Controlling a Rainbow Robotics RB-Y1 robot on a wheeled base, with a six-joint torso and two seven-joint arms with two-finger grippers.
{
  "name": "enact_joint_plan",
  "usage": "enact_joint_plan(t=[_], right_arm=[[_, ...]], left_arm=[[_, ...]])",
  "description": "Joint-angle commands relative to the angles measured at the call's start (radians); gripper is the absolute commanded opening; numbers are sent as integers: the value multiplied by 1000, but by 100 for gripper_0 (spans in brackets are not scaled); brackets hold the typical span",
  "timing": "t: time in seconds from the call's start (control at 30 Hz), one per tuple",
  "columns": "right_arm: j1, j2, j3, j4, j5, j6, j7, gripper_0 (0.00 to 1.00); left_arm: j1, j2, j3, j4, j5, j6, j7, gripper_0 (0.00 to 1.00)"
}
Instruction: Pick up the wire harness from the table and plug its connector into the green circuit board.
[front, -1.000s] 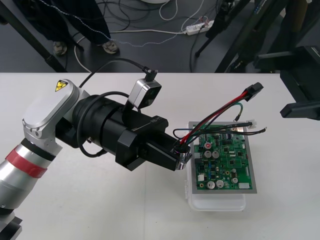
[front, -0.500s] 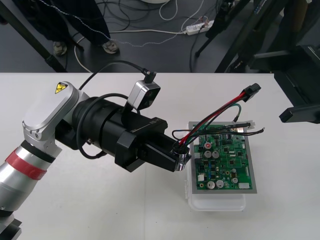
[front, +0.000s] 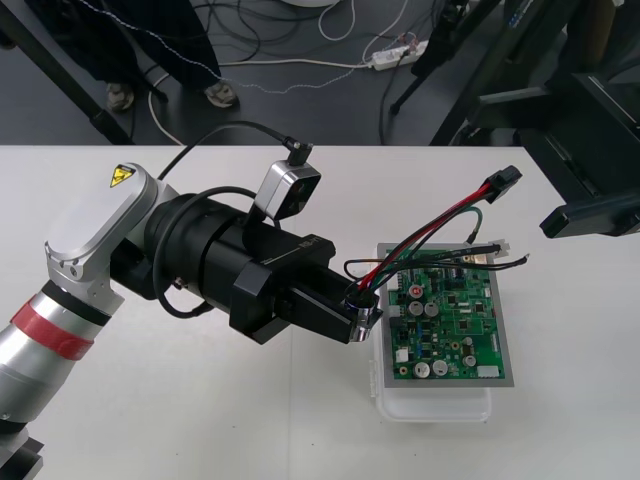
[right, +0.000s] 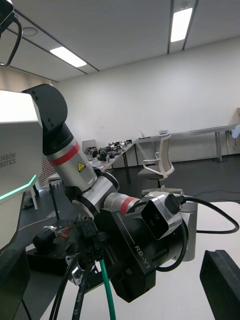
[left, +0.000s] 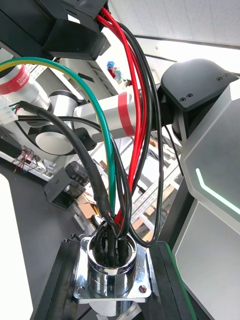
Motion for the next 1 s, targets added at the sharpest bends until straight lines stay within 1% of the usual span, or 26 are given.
enact_joint_plan(t=[0.03, 0.3, 0.57, 1.0], right_arm=[[-49, 7, 20, -15, -17, -6, -37, 100], [-43, 8, 29, -13, -24, -6, -43, 100], [-38, 10, 111, -15, -74, -6, -37, 100], [-41, 15, 112, -18, -83, -6, -39, 100]], left_arm=[[15, -31, -15, -36, 20, -34, 63, 0], [17, -34, -15, -36, 21, -34, 63, 0], [17, -36, -15, -36, 21, -34, 63, 0], [17, -36, -15, -36, 23, -34, 66, 0]])
